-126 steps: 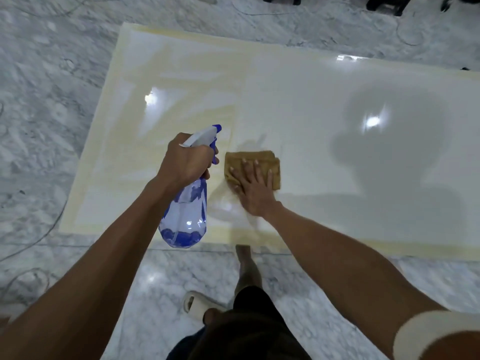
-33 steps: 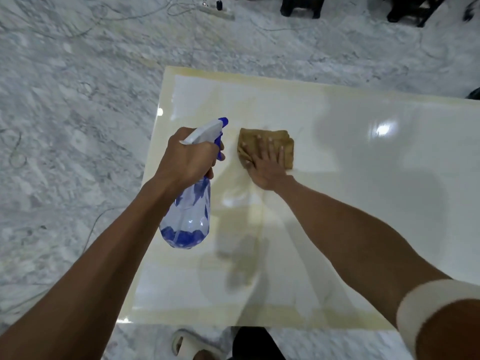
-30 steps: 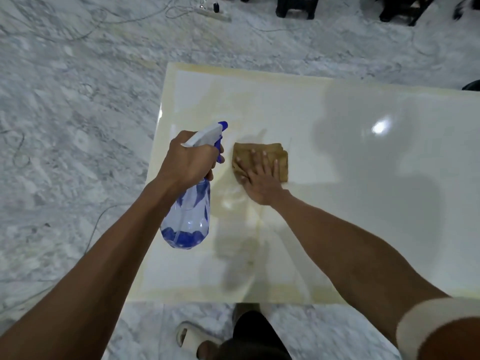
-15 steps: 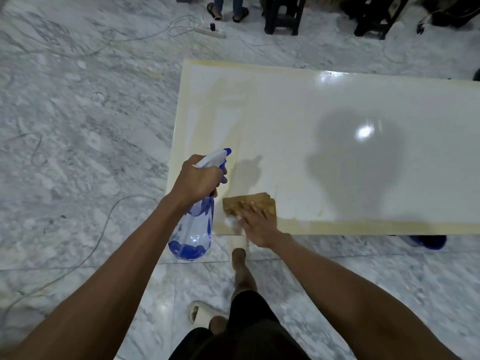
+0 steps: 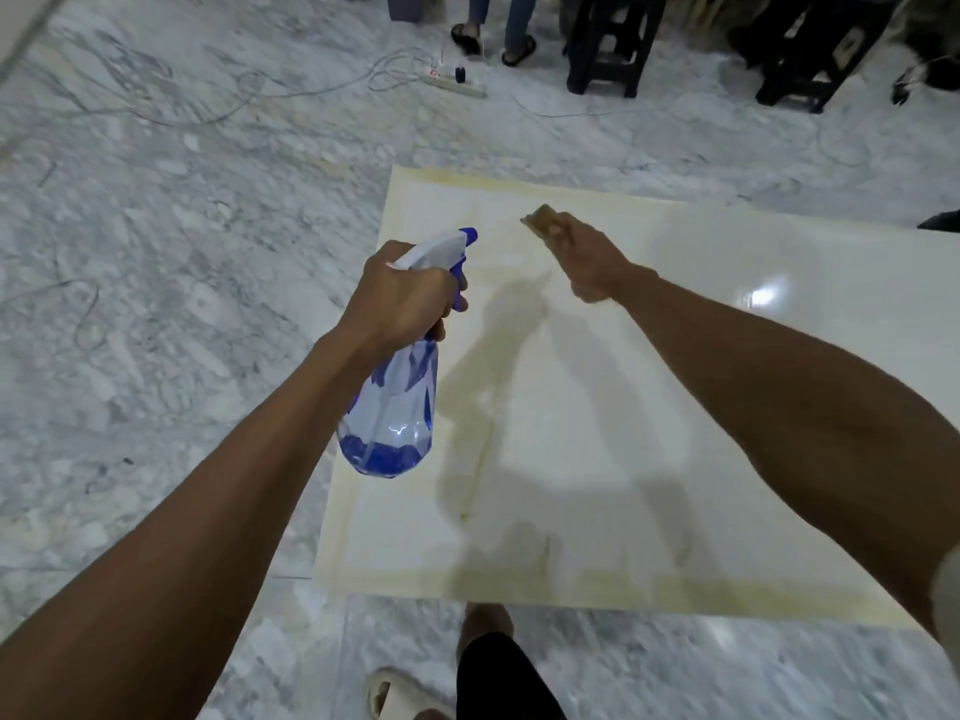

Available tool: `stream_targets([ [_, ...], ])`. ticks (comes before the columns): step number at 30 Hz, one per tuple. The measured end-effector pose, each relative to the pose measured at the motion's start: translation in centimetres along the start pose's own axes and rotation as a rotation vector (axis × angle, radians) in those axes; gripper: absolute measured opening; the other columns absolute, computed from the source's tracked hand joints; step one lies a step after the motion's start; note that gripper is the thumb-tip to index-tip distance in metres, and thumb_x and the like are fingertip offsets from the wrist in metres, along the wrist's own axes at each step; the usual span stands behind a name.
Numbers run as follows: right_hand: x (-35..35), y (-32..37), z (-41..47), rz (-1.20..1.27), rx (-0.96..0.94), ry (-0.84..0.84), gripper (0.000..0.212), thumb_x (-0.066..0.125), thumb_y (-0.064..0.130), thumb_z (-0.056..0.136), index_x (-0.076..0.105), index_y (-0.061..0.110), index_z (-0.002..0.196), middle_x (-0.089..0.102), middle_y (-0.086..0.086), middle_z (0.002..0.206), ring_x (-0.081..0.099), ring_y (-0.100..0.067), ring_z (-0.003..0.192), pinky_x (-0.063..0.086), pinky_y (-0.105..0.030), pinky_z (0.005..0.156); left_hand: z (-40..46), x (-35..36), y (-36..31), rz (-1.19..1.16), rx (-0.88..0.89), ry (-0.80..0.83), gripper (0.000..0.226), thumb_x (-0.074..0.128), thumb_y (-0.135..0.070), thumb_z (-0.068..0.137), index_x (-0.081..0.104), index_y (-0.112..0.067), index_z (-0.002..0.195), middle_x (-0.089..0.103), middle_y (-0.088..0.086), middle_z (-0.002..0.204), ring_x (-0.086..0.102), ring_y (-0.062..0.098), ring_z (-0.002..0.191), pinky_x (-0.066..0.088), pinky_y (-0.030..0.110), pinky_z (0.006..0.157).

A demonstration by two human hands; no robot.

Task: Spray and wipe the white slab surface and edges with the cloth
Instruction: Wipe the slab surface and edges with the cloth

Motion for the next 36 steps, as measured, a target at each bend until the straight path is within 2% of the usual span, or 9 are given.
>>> stream_targets([
  [6,2.5,-4.6,15.9,-0.196,0.043,-0.038,0.044,0.027,0.036,0.108,0.040,0.019,0.146,0.055,-0.012,0.142,0.053,-0.036,0.127,0.041,-0.045,0.103,8.9,-2.1,-0.1,0.021,-0.003,-0.118,0.018,0.054,-0.007,0.087,0.063,0.009,0.083,0.074,0.015,0.083,0.055,0.013,0.043,0.051,0.027,0.049],
  [9,8.0,-6.8,18.2,-0.433,0.090,0.105,0.052,0.025,0.042,0.107,0.021,0.027,0.157,0.027,-0.006,0.163,0.021,-0.032,0.150,0.015,-0.050,0.122,11.0,-3.0,1.1,0.037,-0.012,-0.143,0.014,0.055,-0.007,0.085,0.065,0.000,0.077,0.075,0.015,0.085,0.055,0.013,0.042,0.054,0.031,0.051],
  [11,10.9,-7.5,17.2,-0.490,0.128,0.117,0.056,0.017,0.048,0.107,0.004,0.032,0.159,-0.005,-0.005,0.168,-0.008,-0.032,0.154,-0.009,-0.053,0.122,11.3,-3.4,2.1,0.055,-0.025,-0.144,0.016,0.055,-0.003,0.082,0.066,-0.012,0.074,0.076,0.013,0.084,0.055,0.015,0.045,0.056,0.034,0.053],
  [13,12.7,-7.3,15.5,-0.496,0.105,0.098,0.055,0.014,0.051,0.106,0.002,0.039,0.158,-0.012,-0.003,0.168,-0.016,-0.032,0.153,-0.014,-0.054,0.120,11.2,-3.7,3.1,0.074,-0.042,-0.139,0.021,0.054,-0.001,0.080,0.067,-0.016,0.074,0.076,0.012,0.084,0.057,0.017,0.049,0.057,0.037,0.055],
  [20,18.5,-5.6,4.0,-0.549,0.003,0.099,0.057,0.020,0.052,0.105,0.000,0.040,0.156,-0.010,0.000,0.168,-0.012,-0.031,0.154,-0.009,-0.056,0.121,6.7,-4.1,5.4,0.074,-0.097,-0.116,0.020,0.051,0.002,0.081,0.067,-0.008,0.075,0.076,0.017,0.087,0.061,0.018,0.050,0.056,0.030,0.052],
  [25,22.8,-4.3,-8.5,-0.515,-0.005,0.116,0.065,-0.004,0.061,0.089,-0.001,0.046,0.153,-0.007,0.004,0.168,-0.010,-0.029,0.154,-0.010,-0.052,0.120,-0.4,-4.3,7.0,0.050,-0.088,-0.055,0.027,0.049,0.004,0.082,0.070,-0.012,0.078,0.072,0.025,0.091,0.054,0.014,0.042,0.050,0.025,0.046],
  [27,25.0,-4.2,-13.7,-0.508,-0.009,0.130,0.065,0.001,0.059,0.093,0.009,0.044,0.155,-0.002,0.005,0.168,-0.005,-0.029,0.155,-0.007,-0.052,0.120,-3.9,-4.7,7.9,0.048,-0.074,-0.029,0.029,0.050,0.001,0.087,0.068,-0.018,0.074,0.072,0.027,0.090,0.050,0.014,0.040,0.049,0.025,0.046],
  [32,28.7,-2.5,-24.6,-0.507,-0.037,0.116,0.053,0.018,0.051,0.101,0.024,0.046,0.153,0.009,0.008,0.167,0.008,-0.028,0.155,0.005,-0.053,0.121,-11.3,-6.0,11.4,0.064,-0.105,0.007,0.022,0.054,-0.007,0.094,0.069,-0.001,0.079,0.071,0.028,0.085,0.051,0.015,0.042,0.048,0.024,0.044],
  [36,28.6,-1.5,-27.5,-0.291,0.090,0.363,0.049,0.023,0.042,0.108,0.022,0.035,0.157,0.010,0.006,0.167,0.003,-0.021,0.155,0.005,-0.045,0.125,-15.7,-6.6,12.9,0.066,-0.110,0.043,0.026,0.055,-0.013,0.093,0.067,0.003,0.077,0.069,0.019,0.072,0.054,0.024,0.052,0.048,0.025,0.045],
])
Point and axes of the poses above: each hand's wrist, its own z-axis towards the middle knuckle, its own x-axis out of the palm, y = z × x, the point moved 9 cm from there along z, towards the middle knuckle
